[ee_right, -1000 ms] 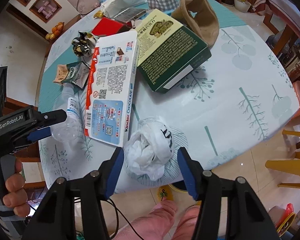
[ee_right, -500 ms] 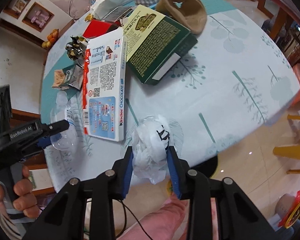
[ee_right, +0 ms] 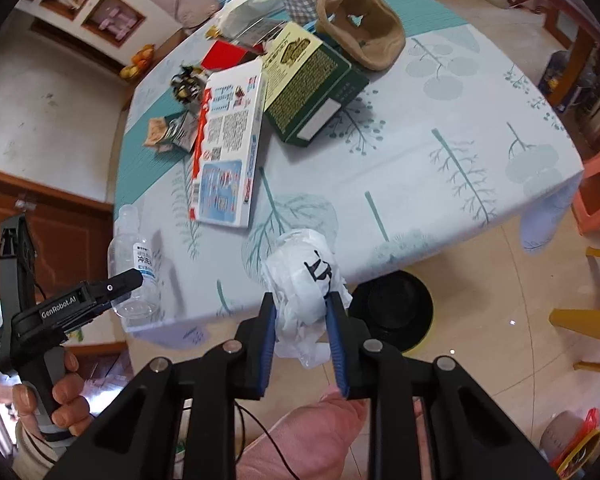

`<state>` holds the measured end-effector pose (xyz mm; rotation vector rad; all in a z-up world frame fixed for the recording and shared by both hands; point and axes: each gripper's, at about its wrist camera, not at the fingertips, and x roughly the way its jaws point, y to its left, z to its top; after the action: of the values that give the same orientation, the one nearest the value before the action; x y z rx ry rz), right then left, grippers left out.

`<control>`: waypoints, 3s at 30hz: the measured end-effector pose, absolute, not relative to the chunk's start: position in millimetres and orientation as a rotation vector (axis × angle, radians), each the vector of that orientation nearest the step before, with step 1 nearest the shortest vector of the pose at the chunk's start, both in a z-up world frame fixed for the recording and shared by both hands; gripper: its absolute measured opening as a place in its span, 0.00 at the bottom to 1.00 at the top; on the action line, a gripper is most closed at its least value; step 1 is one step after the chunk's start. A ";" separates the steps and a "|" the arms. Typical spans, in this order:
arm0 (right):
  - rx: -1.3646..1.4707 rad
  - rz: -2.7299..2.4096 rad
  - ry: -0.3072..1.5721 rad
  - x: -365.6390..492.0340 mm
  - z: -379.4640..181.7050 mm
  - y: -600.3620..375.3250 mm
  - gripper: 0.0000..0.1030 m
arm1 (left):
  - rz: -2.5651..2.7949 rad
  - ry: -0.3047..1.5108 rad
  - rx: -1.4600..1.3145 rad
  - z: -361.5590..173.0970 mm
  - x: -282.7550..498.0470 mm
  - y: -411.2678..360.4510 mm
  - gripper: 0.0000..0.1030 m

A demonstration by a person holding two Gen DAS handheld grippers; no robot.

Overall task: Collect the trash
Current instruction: 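Carry tissue and bottle over the black bin and open both tools, then move both open tools back over the table toward the boxes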

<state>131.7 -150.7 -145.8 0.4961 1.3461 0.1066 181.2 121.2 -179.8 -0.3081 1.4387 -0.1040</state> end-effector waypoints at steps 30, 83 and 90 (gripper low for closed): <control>0.443 0.155 1.622 66.8 -438.4 -193.6 0.24 | -0.097 1.666 -0.212 -454.9 34.8 -57.3 0.52; 0.358 0.133 1.141 10.4 -105.7 -170.4 0.57 | -0.254 1.100 -0.033 -91.1 41.7 9.4 0.75; 0.262 0.106 1.008 1.7 -56.9 -158.4 0.57 | -0.310 1.010 -0.011 -49.0 34.9 11.6 0.75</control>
<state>1.7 -158.4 -56.9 0.2621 1.0077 0.1065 34.9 11.6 -49.0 -0.0106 1.0101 -0.3101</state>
